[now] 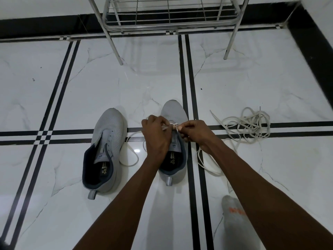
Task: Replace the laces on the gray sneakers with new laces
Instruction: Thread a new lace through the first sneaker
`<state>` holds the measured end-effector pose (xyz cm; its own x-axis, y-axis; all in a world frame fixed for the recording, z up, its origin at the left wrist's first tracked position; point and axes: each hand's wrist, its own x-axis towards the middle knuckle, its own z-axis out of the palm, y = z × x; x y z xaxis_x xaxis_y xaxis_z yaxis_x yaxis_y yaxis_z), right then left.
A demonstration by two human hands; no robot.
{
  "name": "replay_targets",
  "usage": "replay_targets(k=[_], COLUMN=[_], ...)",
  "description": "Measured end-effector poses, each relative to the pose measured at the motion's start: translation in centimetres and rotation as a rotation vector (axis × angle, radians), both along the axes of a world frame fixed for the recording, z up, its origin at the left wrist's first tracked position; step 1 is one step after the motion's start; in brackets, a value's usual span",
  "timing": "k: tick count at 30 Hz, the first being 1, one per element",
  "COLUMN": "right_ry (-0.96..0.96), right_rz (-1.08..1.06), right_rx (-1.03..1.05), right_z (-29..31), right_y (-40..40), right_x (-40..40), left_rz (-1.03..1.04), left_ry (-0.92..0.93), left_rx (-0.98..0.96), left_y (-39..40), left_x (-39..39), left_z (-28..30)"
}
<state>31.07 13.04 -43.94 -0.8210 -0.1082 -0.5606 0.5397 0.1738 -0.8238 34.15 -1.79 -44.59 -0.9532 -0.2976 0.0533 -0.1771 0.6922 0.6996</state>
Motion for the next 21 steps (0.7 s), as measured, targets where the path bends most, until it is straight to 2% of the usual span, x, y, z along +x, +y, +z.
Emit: replay_targets(k=[3, 8, 12, 14, 16, 19, 21], right_ry=[0.016, 0.035, 0.084, 0.110, 0.134, 0.279, 0.457], right_rz=[0.012, -0.022, -0.032, -0.079, -0.125, 0.027, 0.082], right_rx=[0.091, 0.097, 0.097, 0.149, 0.287, 0.700, 0.754], right_z=[0.0, 0.0, 0.0, -0.2, -0.3, -0.3, 0.0], right_y=[-0.6, -0.9, -0.6, 0.4, 2.5, 4.9, 4.2], right_x=[-0.3, 0.2, 0.8, 0.8, 0.6, 0.5, 0.5], left_rz=[-0.041, 0.009, 0.071, 0.138, 0.183, 0.169, 0.139], left_ry=[-0.099, -0.267, -0.244, -0.225, -0.194, -0.161, -0.172], left_rx=[-0.109, 0.066, 0.197, 0.189, 0.199, 0.224, 0.190], left_y=[-0.1, 0.6, 1.2, 1.2, 0.8, 0.5, 0.9], left_x=[0.7, 1.8, 1.5, 1.6, 1.7, 1.9, 2.0], left_z=[0.2, 0.6, 0.5, 0.5, 0.2, 0.2, 0.3])
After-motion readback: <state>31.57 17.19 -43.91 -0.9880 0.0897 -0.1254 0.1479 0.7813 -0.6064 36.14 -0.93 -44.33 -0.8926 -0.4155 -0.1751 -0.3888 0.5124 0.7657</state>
